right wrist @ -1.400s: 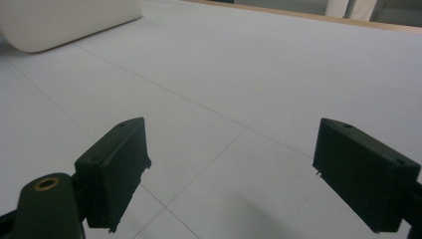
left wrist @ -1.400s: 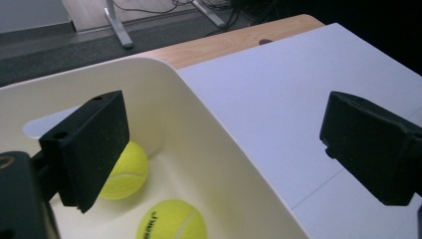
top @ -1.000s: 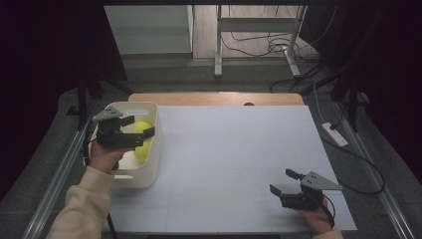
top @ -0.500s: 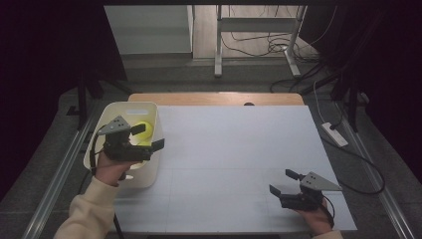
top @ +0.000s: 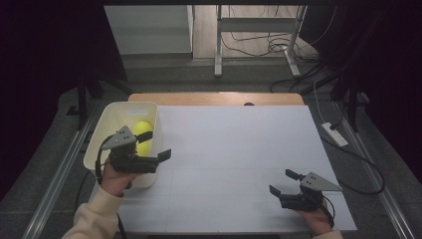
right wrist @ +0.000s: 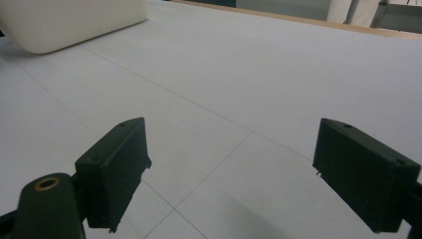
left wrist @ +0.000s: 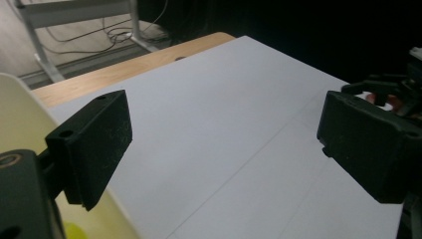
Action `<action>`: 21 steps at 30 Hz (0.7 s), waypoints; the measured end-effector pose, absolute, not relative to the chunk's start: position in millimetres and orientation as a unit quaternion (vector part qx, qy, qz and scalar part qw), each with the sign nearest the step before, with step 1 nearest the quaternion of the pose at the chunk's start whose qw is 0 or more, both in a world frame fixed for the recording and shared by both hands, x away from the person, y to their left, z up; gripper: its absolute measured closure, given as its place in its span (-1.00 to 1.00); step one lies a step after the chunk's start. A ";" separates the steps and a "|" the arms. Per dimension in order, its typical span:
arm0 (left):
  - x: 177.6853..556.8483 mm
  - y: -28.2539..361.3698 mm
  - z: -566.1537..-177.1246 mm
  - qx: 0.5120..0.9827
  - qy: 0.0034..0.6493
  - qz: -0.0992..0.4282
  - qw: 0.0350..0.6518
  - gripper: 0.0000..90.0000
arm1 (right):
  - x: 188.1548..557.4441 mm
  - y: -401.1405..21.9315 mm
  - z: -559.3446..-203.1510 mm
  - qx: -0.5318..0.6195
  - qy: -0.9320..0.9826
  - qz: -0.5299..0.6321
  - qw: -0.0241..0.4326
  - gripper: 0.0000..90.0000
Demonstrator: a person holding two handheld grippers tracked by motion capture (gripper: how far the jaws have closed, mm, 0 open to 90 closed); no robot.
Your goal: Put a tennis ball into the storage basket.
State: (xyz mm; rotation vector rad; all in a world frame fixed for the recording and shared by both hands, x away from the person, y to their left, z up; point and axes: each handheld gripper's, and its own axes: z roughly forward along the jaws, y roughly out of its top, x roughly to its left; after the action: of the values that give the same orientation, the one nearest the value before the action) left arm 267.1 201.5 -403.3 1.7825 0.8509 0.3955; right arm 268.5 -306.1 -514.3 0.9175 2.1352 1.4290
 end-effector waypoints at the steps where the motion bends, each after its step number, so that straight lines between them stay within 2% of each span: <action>1: 264.4 198.6 -405.5 0.750 0.351 0.163 0.537 -0.82 | 268.3 -305.9 -514.3 0.329 0.766 0.513 0.206 -0.68; 7: 253.7 186.3 -415.0 0.755 0.335 0.145 0.545 -0.82 | 267.6 -305.9 -514.4 0.330 0.767 0.512 0.205 -0.68; 17: 239.2 172.6 -434.0 0.766 0.322 0.145 0.537 -0.82 | 267.0 -306.0 -514.3 0.327 0.768 0.511 0.205 -0.68; 21: 229.9 169.0 -440.6 0.770 0.312 0.182 0.526 -0.78 | 267.1 -306.2 -514.3 0.328 0.768 0.511 0.206 -0.68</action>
State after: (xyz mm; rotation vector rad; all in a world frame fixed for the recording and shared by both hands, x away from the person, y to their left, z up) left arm 229.9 169.0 -440.6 1.8410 0.7448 0.4341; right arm 267.1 -306.2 -514.3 0.9135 2.1399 1.4231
